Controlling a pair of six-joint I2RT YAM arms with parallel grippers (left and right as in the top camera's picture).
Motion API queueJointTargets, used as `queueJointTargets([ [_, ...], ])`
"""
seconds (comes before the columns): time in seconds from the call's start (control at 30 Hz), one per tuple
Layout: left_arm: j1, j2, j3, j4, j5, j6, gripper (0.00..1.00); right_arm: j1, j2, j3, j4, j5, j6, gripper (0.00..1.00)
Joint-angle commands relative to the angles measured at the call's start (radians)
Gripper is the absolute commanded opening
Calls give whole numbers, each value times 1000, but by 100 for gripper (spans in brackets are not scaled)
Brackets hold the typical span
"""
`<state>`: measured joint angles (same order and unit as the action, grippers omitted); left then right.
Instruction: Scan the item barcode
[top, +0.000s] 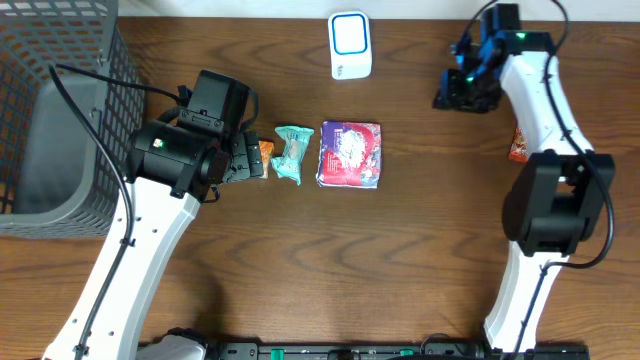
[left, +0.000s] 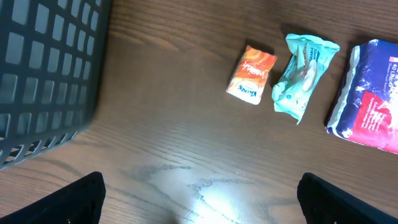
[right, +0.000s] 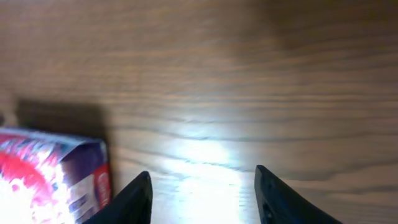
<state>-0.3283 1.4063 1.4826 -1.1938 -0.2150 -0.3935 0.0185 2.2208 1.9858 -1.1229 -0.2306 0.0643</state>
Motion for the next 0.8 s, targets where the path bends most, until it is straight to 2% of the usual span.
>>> queueJointTargets([
  [0.0, 5, -5, 8, -3, -2, -9, 98, 48, -10, -6, -21, -8, -10, 57],
  [0.07, 5, -5, 8, -3, -2, -9, 98, 79, -10, -6, -34, -5, -11, 73],
  [0.17, 5, -5, 8, -3, -2, -9, 98, 116, -10, -6, -41, 42, -17, 73],
  [0.23, 5, -5, 8, -3, -2, -9, 98, 134, -10, -6, -40, 109, -17, 72],
  [0.33, 5, -5, 8, -3, -2, -9, 98, 146, -10, -6, -39, 193, -16, 63],
  [0.47, 5, -5, 8, -3, -2, -9, 98, 145, -10, -6, -40, 226, -9, 57],
  [0.63, 5, -5, 8, -3, -2, -9, 98, 139, -10, -26, -27, 226, -9, 54],
  [0.77, 5, -5, 8, -3, -2, -9, 98, 138, -10, -76, 5, 226, -9, 55],
])
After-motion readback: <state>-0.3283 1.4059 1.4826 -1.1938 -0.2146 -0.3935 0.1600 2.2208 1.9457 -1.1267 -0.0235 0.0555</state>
